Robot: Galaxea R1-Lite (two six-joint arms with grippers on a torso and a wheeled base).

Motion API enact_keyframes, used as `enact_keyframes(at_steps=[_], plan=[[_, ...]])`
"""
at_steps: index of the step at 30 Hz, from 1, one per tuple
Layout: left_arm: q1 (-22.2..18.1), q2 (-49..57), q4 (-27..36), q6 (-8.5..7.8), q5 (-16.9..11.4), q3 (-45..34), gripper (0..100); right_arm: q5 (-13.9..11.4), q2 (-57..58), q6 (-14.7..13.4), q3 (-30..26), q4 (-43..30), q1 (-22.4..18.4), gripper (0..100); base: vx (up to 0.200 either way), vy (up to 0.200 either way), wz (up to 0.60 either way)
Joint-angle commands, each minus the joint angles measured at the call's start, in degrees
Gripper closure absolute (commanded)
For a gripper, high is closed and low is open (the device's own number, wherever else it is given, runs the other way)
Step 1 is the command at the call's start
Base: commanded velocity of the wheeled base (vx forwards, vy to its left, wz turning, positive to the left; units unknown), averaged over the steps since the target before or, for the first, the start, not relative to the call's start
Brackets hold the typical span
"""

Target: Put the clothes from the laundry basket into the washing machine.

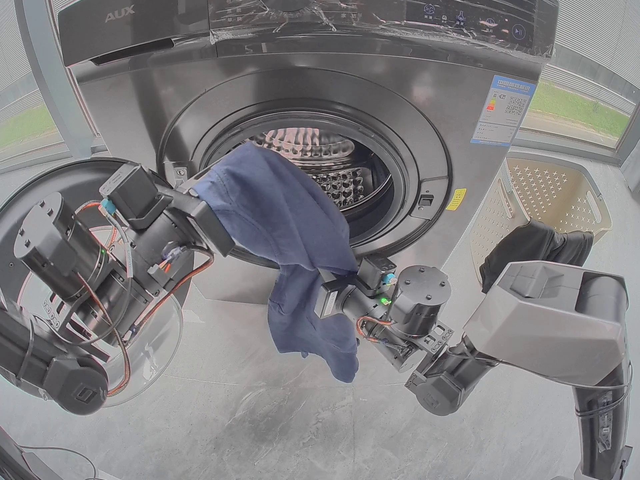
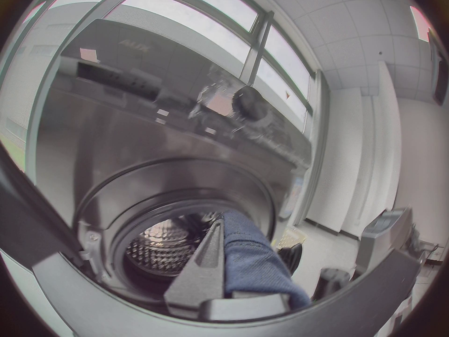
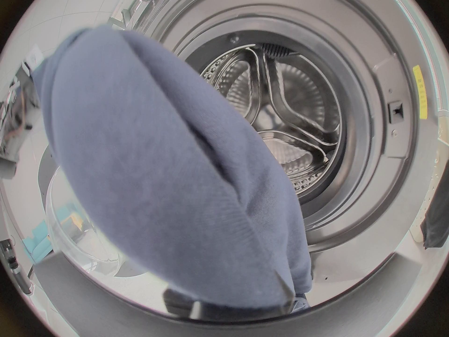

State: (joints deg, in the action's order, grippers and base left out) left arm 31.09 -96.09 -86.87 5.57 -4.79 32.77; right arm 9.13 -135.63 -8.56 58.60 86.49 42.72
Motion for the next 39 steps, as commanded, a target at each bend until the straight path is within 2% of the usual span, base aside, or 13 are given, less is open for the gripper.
enact_keyframes(at_steps=[1,11,17,20,26,27,33,34,36,37,39], plan=[[-5.51,-3.23,0.39,-0.65,-0.75,-4.56,100,0.89,6.43,-0.41,-3.93,0.17,-0.53,100,0.0,0.0,0.0],[-6.39,-12.11,-0.67,-1.44,-2.5,-11.59,100,0.98,9.69,-0.67,-4.99,-0.01,0.44,100,0.0,0.0,0.0],[-7.88,-20.28,-1.64,-5.66,-4.79,-14.4,100,0.98,10.12,-0.93,-5.34,-0.01,1.84,100,0.0,0.0,0.0],[-7.88,-23.27,-1.72,-6.63,-5.49,-15.01,100,0.98,10.12,-1.02,-5.34,-0.01,2.11,100,0.0,0.0,0.0],[-7.97,-24.41,-1.72,-6.45,-6.81,-14.66,100,1.06,10.21,-0.93,-5.87,-0.01,2.02,100,0.0,0.0,0.0],[-7.97,-24.41,-1.81,-6.54,-7.25,-14.84,0,0.98,10.21,-0.93,-5.87,-0.01,2.02,100,0.0,0.0,0.0],[-7.36,-25.03,-1.81,-6.19,-8.04,-17.48,0,1.06,10.21,-0.93,-5.87,-0.1,1.76,100,0.0,0.0,0.0],[-7.18,-25.03,-1.81,-6.63,-9.36,-19.58,0,1.06,10.12,-0.85,-5.78,-0.1,1.58,100,0.0,0.0,0.0],[-6.48,-24.5,-1.81,-7.42,-14.81,-22.92,0,0.98,10.04,-0.85,-5.78,-0.1,1.41,100,0.0,0.0,0.0],[-6.39,-24.24,-1.81,-8.03,-16.39,-23.72,0,0.98,10.04,-0.85,-5.78,-0.1,1.49,100,0.0,0.0,0.0],[-6.48,-24.06,-1.81,-9.35,-17.62,-24.77,0,0.98,9.95,-0.85,-5.78,-0.1,1.67,100,0.0,0.0,0.0]])
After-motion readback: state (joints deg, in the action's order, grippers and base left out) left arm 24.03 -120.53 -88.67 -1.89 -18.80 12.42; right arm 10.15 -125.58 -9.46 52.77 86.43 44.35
